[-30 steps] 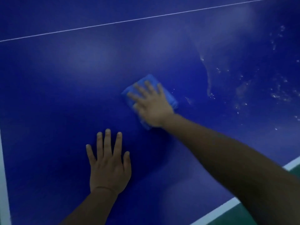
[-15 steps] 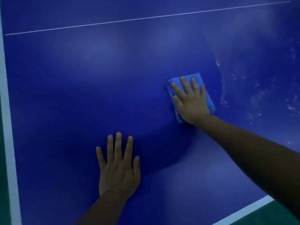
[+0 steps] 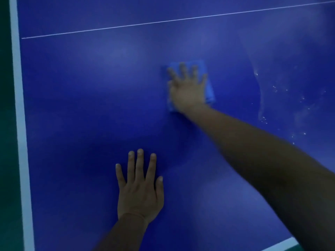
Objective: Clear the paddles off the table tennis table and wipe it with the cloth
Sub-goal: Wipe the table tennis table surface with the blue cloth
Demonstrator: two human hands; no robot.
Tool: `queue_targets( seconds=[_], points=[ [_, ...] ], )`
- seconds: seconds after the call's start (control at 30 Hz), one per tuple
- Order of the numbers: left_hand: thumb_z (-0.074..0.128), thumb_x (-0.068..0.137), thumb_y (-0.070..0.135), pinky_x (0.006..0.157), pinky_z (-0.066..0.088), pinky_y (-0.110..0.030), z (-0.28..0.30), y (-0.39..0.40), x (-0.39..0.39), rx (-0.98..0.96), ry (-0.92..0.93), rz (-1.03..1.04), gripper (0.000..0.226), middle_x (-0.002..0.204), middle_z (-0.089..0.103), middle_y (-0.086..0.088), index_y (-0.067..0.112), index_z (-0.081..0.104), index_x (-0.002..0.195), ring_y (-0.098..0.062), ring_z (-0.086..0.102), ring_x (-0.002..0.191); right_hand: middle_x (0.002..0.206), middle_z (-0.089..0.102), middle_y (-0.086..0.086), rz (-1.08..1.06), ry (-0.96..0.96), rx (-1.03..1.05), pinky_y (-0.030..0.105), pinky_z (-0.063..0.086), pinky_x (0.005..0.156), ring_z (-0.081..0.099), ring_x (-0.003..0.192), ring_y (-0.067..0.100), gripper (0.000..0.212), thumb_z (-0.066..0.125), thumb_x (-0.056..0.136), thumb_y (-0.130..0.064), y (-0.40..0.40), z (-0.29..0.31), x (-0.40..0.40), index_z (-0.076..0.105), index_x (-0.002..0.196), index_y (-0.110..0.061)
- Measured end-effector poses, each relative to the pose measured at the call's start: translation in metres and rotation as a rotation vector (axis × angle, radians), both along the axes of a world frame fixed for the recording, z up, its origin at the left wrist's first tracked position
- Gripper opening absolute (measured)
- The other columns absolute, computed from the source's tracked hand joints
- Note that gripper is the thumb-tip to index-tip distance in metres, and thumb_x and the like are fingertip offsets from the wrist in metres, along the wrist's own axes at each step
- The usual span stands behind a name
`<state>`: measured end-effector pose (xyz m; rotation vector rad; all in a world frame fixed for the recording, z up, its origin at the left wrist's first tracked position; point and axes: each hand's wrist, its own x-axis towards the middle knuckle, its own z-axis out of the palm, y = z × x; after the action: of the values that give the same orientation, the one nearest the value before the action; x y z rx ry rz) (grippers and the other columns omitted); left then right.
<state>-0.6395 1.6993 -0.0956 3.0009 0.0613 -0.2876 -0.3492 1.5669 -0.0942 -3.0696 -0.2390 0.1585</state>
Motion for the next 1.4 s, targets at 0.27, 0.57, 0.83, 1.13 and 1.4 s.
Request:
queue_targets(
  seconds=[0.27, 0.57, 0.83, 1.13, 1.4],
  points=[
    [0.030, 0.098, 0.048, 0.117, 0.009, -0.066, 0.002, -0.001, 0.000, -0.029, 0.017, -0.003, 0.066, 0.165, 0.017, -0.014, 0.019, 0.024, 0.157, -0.034, 0.008, 0.154, 0.166, 0.021, 0.007, -0.235, -0.014, -0.022, 0.070, 0.010, 0.116, 0.014, 0.151, 0.043, 0.057, 0.031, 0.101, -0.046, -0.055, 0.004, -0.066, 0.028, 0.157, -0.035],
    [0.025, 0.099, 0.050, 0.119, 0.004, -0.064, 0.001, -0.002, -0.001, -0.018, 0.038, 0.014, 0.066, 0.166, 0.012, -0.012, 0.020, 0.021, 0.158, -0.032, 0.002, 0.155, 0.168, 0.014, -0.003, -0.264, -0.005, 0.054, 0.063, 0.005, 0.120, 0.007, 0.154, 0.034, 0.054, 0.030, 0.104, -0.047, -0.056, 0.003, -0.055, 0.022, 0.157, -0.041],
    [0.023, 0.099, 0.049, 0.120, 0.001, -0.064, 0.008, -0.002, 0.001, -0.068, 0.068, 0.024, 0.065, 0.166, 0.012, -0.013, 0.021, 0.017, 0.157, -0.032, -0.002, 0.155, 0.168, 0.014, 0.000, -1.055, 0.038, 0.045, 0.063, 0.005, 0.118, 0.007, 0.153, 0.036, 0.053, 0.031, 0.105, -0.045, -0.233, 0.013, -0.196, 0.025, 0.157, -0.037],
    [0.015, 0.099, 0.052, 0.121, -0.002, -0.062, 0.007, -0.004, 0.001, -0.049, 0.070, 0.043, 0.067, 0.167, 0.003, -0.011, 0.022, 0.010, 0.158, -0.027, -0.013, 0.154, 0.162, 0.033, 0.002, -0.138, -0.035, 0.067, 0.063, 0.012, 0.118, 0.021, 0.151, 0.036, 0.053, 0.034, 0.100, -0.049, -0.116, 0.001, -0.206, 0.041, 0.151, -0.035],
    [0.011, 0.099, 0.052, 0.121, -0.005, -0.061, 0.011, -0.006, 0.001, -0.054, 0.071, 0.057, 0.065, 0.167, 0.002, -0.011, 0.024, 0.006, 0.158, -0.028, -0.013, 0.154, 0.168, 0.012, 0.000, -1.137, 0.050, 0.064, 0.062, 0.006, 0.120, 0.007, 0.153, 0.035, 0.056, 0.023, 0.104, -0.050, -0.310, 0.016, -0.262, 0.018, 0.158, -0.038]
  ],
)
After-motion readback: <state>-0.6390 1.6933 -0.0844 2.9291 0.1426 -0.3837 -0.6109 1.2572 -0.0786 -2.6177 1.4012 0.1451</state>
